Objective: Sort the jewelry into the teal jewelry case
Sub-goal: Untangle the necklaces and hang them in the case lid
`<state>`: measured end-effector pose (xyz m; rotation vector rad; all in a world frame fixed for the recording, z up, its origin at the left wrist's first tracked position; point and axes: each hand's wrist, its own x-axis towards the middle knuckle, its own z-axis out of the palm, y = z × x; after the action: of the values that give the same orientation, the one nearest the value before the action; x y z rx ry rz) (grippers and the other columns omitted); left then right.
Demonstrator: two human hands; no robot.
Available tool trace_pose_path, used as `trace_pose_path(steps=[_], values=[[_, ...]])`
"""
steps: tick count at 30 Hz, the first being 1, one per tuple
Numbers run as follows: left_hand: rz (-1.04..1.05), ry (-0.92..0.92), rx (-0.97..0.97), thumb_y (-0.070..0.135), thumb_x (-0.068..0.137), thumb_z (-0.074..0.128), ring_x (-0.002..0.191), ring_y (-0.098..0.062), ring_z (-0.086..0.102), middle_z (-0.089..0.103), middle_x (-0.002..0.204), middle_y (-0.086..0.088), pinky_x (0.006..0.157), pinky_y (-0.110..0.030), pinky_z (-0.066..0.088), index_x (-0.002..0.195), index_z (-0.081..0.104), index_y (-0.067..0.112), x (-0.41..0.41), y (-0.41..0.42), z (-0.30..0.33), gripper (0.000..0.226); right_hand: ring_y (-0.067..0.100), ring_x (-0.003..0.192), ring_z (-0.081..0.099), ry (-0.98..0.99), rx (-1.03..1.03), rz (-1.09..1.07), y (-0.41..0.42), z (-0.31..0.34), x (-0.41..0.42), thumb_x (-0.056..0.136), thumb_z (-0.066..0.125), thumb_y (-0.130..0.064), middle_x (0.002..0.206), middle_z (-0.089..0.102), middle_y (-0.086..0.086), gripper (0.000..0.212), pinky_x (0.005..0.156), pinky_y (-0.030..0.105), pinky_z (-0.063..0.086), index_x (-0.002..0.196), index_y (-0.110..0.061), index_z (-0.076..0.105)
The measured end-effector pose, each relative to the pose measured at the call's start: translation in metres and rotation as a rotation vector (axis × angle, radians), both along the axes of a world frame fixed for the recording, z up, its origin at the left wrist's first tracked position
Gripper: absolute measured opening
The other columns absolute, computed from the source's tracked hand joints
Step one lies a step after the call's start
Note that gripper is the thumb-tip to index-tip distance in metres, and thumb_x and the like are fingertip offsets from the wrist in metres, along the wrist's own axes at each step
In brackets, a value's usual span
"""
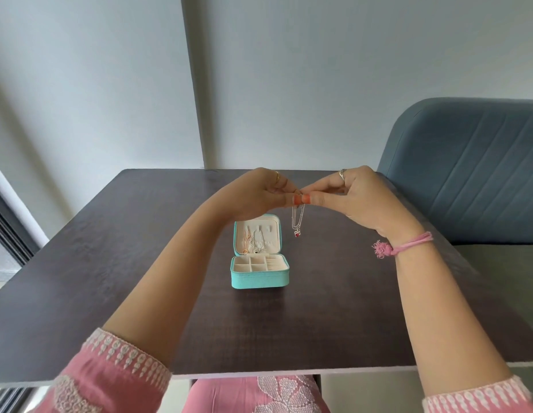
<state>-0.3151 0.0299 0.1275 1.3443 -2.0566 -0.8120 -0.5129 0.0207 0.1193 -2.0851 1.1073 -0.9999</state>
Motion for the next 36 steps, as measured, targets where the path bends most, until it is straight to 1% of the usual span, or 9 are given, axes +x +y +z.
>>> trace_pose_path(steps=[5,12,15,18,22,26,30,34,36], values=[[0.031,-0.041,-0.013,0.032,0.086,0.068,0.095,-0.017,0.064,0.073,0.095,-0.001,0.087,-0.028,0.048,0.094,0.073,0.020,0.003,-0.005,-0.004,0.016,-0.004,0.085,0.064,0.159,-0.120,-0.016,-0.005,-0.002,0.003,0.082,0.074,-0.030,0.085,0.072,-0.019,0.011,0.078,0.009,0.046,0.091,-0.026,0.076],[0.053,-0.056,-0.022,0.035,0.085,0.068,0.100,-0.033,0.062,0.072,0.097,-0.015,0.095,-0.046,0.047,0.097,0.075,0.018,0.007,-0.014,-0.013,0.022,0.000,0.079,0.061,0.290,-0.276,-0.017,-0.011,-0.011,0.011,0.086,0.068,-0.023,0.081,0.064,-0.017,0.006,0.067,0.005,0.037,0.088,-0.020,0.073],[0.073,-0.032,-0.015,0.031,0.086,0.067,0.091,-0.025,0.064,0.073,0.096,-0.013,0.091,-0.038,0.048,0.097,0.074,0.018,0.007,-0.015,-0.016,0.019,0.002,0.079,0.061,0.342,-0.335,-0.044,-0.015,-0.016,0.013,0.087,0.064,-0.026,0.083,0.063,-0.019,0.008,0.071,0.015,0.041,0.088,-0.021,0.071],[0.088,0.016,0.003,0.027,0.087,0.067,0.091,-0.012,0.065,0.073,0.098,-0.005,0.084,-0.021,0.048,0.101,0.073,0.014,0.009,-0.015,-0.019,0.020,0.001,0.077,0.059,0.344,-0.369,-0.039,-0.018,-0.022,0.016,0.087,0.064,-0.021,0.082,0.061,-0.018,0.006,0.071,0.014,0.039,0.087,-0.019,0.070],[0.107,0.052,-0.010,0.033,0.088,0.065,0.090,-0.009,0.063,0.070,0.097,0.001,0.083,-0.021,0.046,0.104,0.070,0.016,0.014,-0.018,-0.030,0.023,0.002,0.076,0.059,0.332,-0.416,-0.030,-0.022,-0.029,0.020,0.088,0.063,-0.021,0.084,0.061,-0.016,0.005,0.078,0.025,0.043,0.085,-0.020,0.066],[0.308,0.273,-0.008,0.040,0.091,0.058,0.087,-0.013,0.062,0.067,0.103,-0.005,0.083,-0.029,0.048,0.111,0.062,0.013,0.027,-0.031,-0.053,0.034,0.005,0.077,0.060,0.330,-0.445,-0.038,-0.024,-0.034,0.023,0.090,0.062,-0.020,0.085,0.063,-0.013,0.007,0.076,0.032,0.044,0.084,-0.019,0.066],[0.547,0.349,0.022,0.038,0.093,0.056,0.101,-0.016,0.058,0.064,0.118,-0.007,0.086,-0.028,0.044,0.123,0.054,0.010,0.039,-0.045,-0.083,0.041,0.004,0.078,0.061,0.322,-0.468,-0.047,-0.027,-0.040,0.026,0.090,0.061,-0.023,0.086,0.062,-0.016,0.008,0.083,0.040,0.049,0.085,-0.020,0.066],[0.683,0.375,0.195,0.042,0.091,0.057,0.121,-0.022,0.050,0.048,0.138,-0.009,0.090,-0.028,0.041,0.139,0.039,0.006,0.048,-0.056,-0.113,0.062,0.002,0.079,0.059,0.315,-0.489,-0.049,-0.032,-0.044,0.029,0.090,0.060,-0.024,0.086,0.059,-0.020,0.008,0.084,0.041,0.049,0.085,-0.022,0.066],[0.672,0.411,0.333,0.057,0.082,0.057,0.113,-0.022,0.057,0.055,0.130,-0.006,0.090,-0.034,0.048,0.140,0.039,0.007,0.053,-0.062,-0.128,0.079,0.001,0.079,0.058,0.320,-0.499,-0.044,-0.034,-0.047,0.031,0.091,0.060,-0.024,0.087,0.059,-0.019,0.007,0.086,0.040,0.047,0.087,-0.022,0.065]])
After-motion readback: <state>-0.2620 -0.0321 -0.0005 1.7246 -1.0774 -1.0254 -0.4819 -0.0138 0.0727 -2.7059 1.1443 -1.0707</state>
